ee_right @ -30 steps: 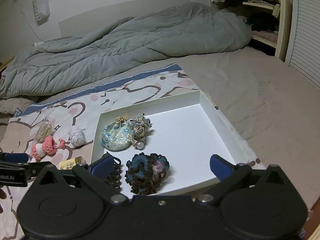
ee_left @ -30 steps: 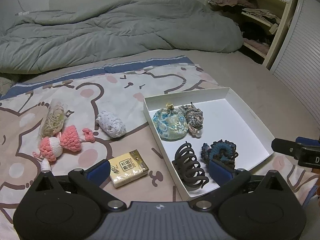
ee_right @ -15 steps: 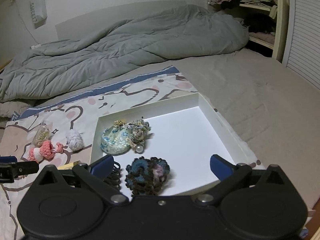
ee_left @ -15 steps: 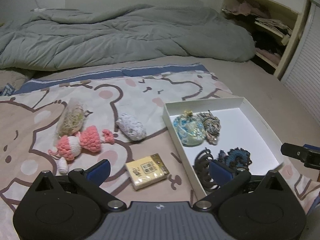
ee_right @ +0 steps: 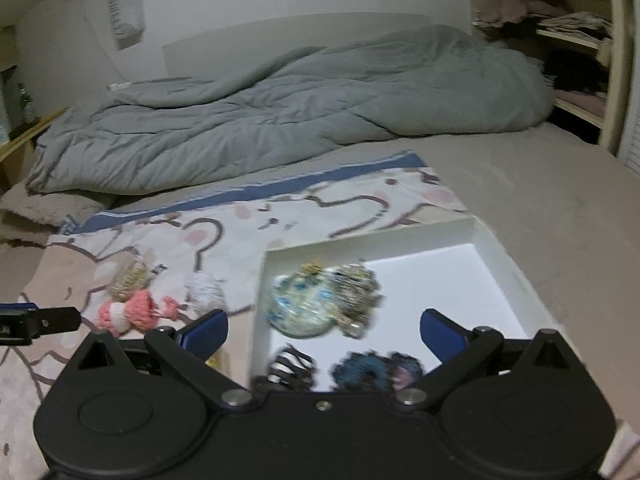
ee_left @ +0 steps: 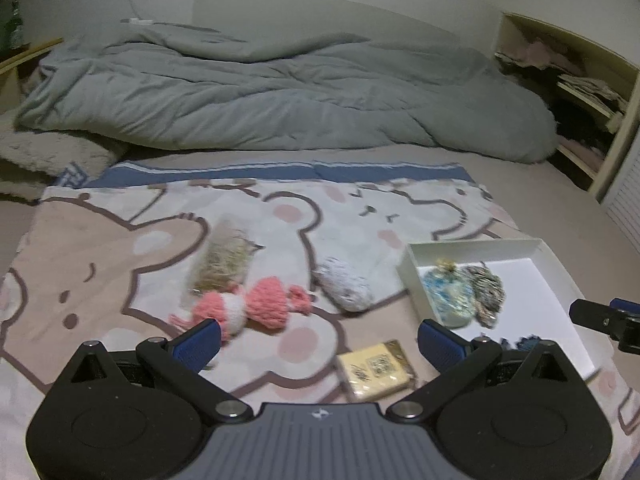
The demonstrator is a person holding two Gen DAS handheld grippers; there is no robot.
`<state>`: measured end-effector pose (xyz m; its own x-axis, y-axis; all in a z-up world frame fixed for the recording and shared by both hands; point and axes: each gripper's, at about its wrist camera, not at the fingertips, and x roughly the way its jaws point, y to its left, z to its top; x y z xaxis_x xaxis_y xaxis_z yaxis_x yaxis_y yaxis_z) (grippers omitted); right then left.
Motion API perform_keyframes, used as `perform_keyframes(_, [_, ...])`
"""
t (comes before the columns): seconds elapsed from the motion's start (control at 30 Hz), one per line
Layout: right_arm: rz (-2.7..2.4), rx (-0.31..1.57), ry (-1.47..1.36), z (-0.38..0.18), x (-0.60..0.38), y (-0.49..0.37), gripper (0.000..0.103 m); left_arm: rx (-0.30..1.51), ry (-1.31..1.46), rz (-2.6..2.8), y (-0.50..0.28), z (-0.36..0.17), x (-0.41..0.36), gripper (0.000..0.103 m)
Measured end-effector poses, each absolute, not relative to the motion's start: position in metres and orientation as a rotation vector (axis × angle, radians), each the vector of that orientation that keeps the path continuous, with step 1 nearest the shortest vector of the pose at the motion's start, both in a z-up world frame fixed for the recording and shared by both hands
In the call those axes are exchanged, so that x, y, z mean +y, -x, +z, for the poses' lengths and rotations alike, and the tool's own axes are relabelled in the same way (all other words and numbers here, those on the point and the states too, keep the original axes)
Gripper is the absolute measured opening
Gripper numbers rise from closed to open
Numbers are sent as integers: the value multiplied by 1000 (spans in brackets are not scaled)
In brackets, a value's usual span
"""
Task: Organize objects
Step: 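Move both tools back from the box toward the remaining items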
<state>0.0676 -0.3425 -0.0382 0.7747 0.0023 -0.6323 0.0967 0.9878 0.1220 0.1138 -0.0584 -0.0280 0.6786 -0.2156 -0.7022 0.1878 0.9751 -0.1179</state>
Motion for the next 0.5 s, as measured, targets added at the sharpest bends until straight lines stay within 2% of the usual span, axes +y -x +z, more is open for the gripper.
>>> perform_keyframes(0.5, [97,707,-74,-41,-272,-119,103,737,45,-115,-143,-31,-5,103])
